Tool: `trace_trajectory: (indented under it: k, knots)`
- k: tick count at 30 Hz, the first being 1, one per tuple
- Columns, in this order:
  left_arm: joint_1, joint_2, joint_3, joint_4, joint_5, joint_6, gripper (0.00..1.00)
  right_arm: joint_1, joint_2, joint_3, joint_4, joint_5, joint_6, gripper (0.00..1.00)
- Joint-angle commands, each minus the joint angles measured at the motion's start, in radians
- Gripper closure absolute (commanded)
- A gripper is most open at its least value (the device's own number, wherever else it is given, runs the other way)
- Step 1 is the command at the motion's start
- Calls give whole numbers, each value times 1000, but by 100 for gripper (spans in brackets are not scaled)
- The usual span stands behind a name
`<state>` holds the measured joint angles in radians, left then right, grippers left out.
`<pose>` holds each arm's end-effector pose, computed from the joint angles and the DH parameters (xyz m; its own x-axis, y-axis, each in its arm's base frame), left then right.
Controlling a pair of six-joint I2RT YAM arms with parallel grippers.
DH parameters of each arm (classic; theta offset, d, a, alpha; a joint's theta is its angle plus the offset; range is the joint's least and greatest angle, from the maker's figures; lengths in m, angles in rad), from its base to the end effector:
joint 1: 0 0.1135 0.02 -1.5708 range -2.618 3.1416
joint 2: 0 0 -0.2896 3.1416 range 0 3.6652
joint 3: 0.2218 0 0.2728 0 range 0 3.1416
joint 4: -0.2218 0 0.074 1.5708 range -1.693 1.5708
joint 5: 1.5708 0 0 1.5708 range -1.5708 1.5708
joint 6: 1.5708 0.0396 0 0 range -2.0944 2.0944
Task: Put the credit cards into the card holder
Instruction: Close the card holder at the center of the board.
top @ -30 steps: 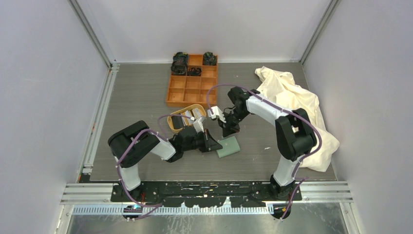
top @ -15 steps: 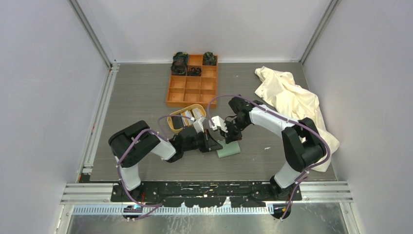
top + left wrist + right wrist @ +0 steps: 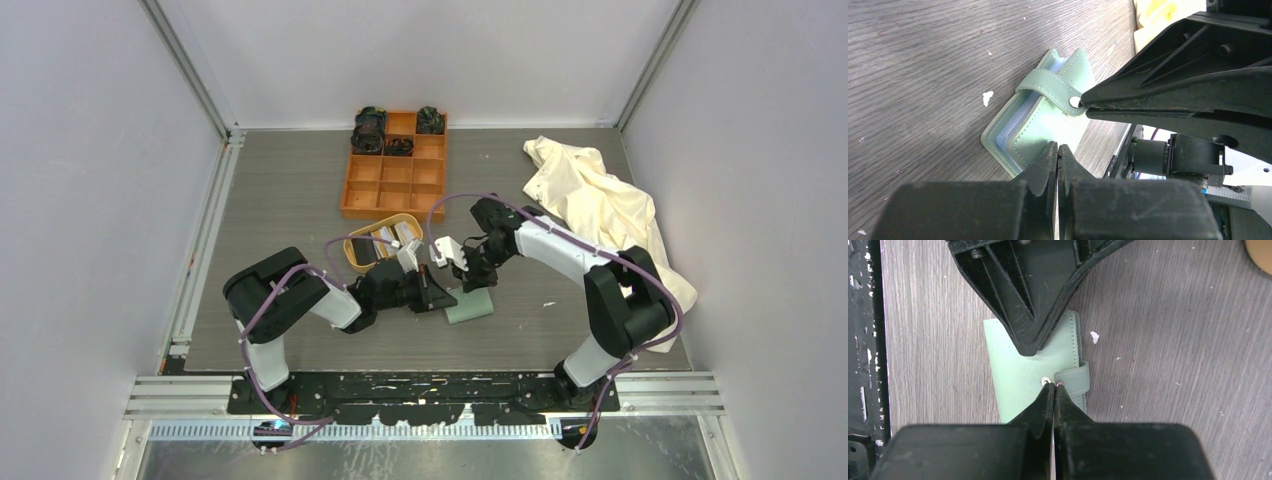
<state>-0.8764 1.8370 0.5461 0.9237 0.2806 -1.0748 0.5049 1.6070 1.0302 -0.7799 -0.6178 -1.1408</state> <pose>0.2040 -0.2621 0.1135 -0.9042 -0.2348 -0.3567 0.2281 0.4407 -0.8682 0.2592 0.1695 0.2042 0.0998 -0.7914 -0.6031 -0.9867 -0.1570 0.0428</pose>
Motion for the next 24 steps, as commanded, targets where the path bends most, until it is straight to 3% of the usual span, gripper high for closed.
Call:
trace_trajectory:
  k: [1, 24]
  knots:
    - [5, 27, -20, -70, -20, 21, 100, 6, -63, 15, -13, -17, 31, 99]
    - [5, 14, -18, -72, -14, 19, 100, 49, -49, -56, -48, 8, 4, 99]
